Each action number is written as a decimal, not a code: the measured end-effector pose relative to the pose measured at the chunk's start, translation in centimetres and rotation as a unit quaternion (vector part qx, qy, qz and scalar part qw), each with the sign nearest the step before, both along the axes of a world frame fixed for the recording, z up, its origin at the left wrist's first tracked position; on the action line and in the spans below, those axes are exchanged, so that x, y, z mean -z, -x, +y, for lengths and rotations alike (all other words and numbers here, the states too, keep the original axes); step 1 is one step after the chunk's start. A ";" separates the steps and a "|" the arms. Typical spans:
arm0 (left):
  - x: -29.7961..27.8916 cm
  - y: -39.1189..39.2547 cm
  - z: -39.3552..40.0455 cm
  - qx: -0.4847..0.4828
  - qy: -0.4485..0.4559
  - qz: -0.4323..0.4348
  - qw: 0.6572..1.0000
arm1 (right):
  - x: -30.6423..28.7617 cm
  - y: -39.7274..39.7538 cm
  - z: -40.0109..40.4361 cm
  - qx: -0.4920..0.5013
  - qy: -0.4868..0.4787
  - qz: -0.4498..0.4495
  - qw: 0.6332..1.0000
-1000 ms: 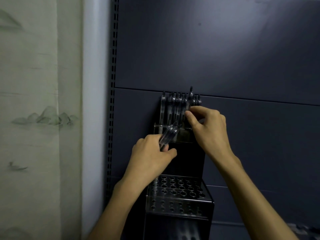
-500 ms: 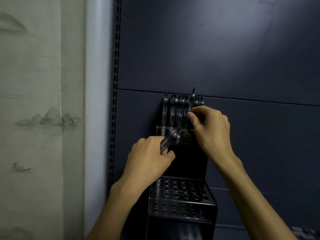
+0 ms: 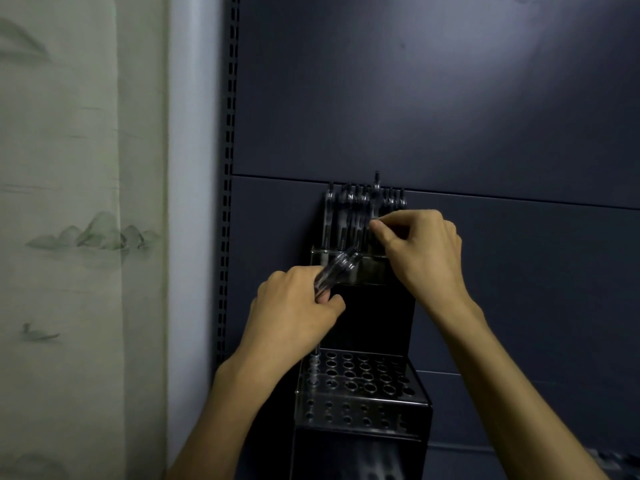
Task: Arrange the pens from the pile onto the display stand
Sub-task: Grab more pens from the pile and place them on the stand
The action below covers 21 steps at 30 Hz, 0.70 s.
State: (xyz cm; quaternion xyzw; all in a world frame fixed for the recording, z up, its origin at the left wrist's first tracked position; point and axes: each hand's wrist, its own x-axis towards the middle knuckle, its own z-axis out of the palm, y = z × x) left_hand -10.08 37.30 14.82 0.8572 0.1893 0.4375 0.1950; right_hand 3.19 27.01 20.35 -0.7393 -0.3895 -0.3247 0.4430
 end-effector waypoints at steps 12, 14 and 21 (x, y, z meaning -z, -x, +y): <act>-0.2 0.3 -0.4 0.006 0.000 0.002 1.000 | 1.0 0.1 -0.6 -0.001 0.034 -0.013 0.999; -0.2 0.4 -0.4 0.006 0.002 0.007 1.000 | 1.3 0.4 -0.8 0.002 0.004 -0.017 1.000; -0.4 0.4 -0.5 0.031 0.025 0.019 0.999 | 4.2 3.2 -2.3 -0.316 -0.037 0.210 0.924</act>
